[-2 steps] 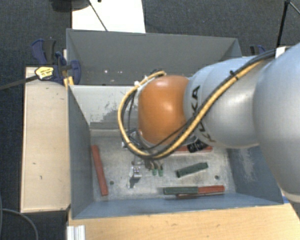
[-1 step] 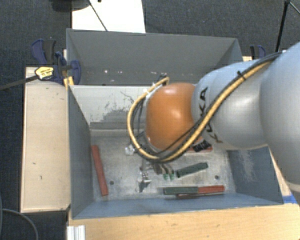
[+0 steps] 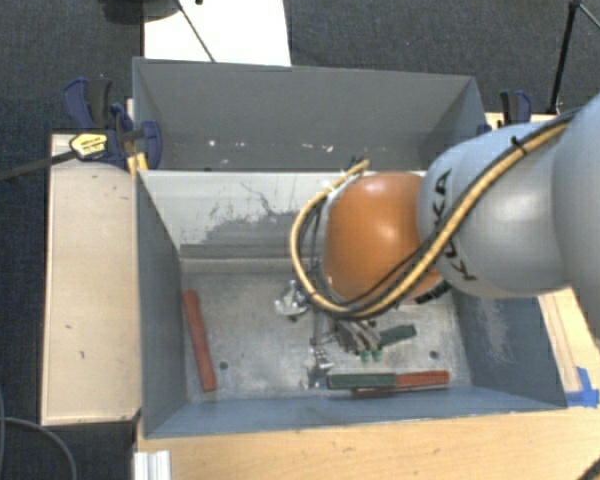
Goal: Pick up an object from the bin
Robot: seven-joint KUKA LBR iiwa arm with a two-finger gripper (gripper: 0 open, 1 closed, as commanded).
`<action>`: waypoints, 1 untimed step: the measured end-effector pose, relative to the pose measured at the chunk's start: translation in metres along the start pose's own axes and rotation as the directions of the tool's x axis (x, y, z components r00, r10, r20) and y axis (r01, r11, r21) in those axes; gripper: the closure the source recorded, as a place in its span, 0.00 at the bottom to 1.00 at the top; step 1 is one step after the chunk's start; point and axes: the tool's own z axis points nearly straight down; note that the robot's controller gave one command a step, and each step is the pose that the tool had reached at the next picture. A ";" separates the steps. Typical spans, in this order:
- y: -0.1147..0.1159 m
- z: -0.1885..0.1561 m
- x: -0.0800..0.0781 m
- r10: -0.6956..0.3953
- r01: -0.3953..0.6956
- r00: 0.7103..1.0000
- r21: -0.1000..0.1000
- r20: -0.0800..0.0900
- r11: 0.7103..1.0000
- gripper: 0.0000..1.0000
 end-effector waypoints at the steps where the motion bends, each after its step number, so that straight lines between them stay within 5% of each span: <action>1: -0.008 -0.027 0.012 0.106 -0.106 0.994 0.000 0.001 0.994 0.00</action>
Offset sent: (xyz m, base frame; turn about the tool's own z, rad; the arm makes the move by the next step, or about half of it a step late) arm 0.0258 -0.0976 -0.0138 -0.2352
